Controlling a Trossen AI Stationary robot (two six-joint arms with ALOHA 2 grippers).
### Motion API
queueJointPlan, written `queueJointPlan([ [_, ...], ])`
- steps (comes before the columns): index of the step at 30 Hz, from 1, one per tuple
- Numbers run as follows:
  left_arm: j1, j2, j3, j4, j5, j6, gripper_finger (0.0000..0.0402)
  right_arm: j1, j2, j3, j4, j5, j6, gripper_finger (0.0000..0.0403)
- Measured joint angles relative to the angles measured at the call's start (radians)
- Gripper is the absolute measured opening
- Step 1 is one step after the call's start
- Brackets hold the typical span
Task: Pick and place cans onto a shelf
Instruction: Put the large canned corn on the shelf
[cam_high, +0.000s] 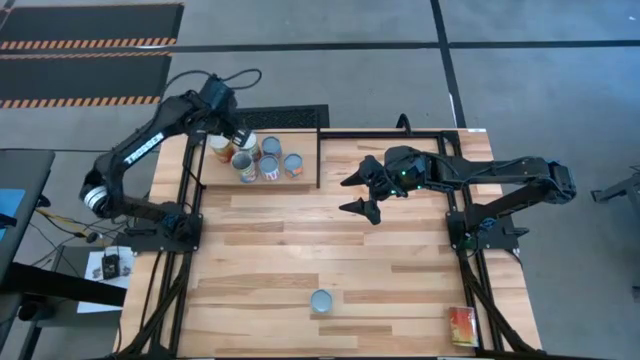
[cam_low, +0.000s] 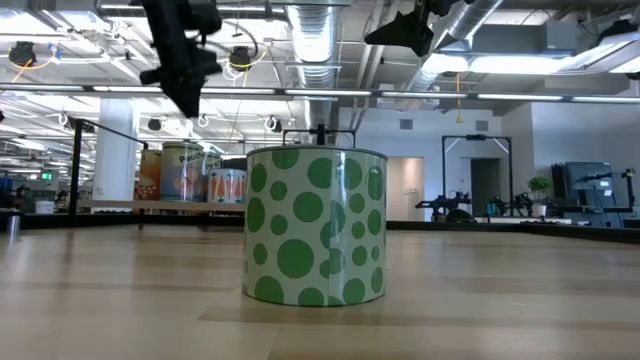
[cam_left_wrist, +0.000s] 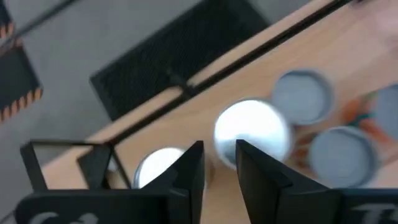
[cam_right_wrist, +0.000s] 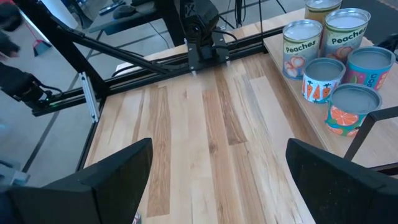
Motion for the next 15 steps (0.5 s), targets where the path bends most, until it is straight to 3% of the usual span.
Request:
queueJointPlan([
  [5,-0.110,-0.135,-0.041,0.100,0.003,-0.029,0.0044,0.000,0.000,0.000,-0.013,0.000,0.000,0.0379],
  [8,-0.209,-0.237,-0.102,0.208,0.003,-0.062,0.0013,0.000,0.000,0.000,-0.019,0.000,0.001,0.0350],
  [11,-0.321,-0.338,-0.183,0.336,-0.001,-0.102,0.0005,0.003,0.000,0.000,-0.024,0.000,0.005,0.0296],
  [15,-0.466,-0.453,-0.308,0.503,-0.001,-0.156,0.0003,0.019,0.000,0.000,-0.065,0.000,0.043,0.0193],
])
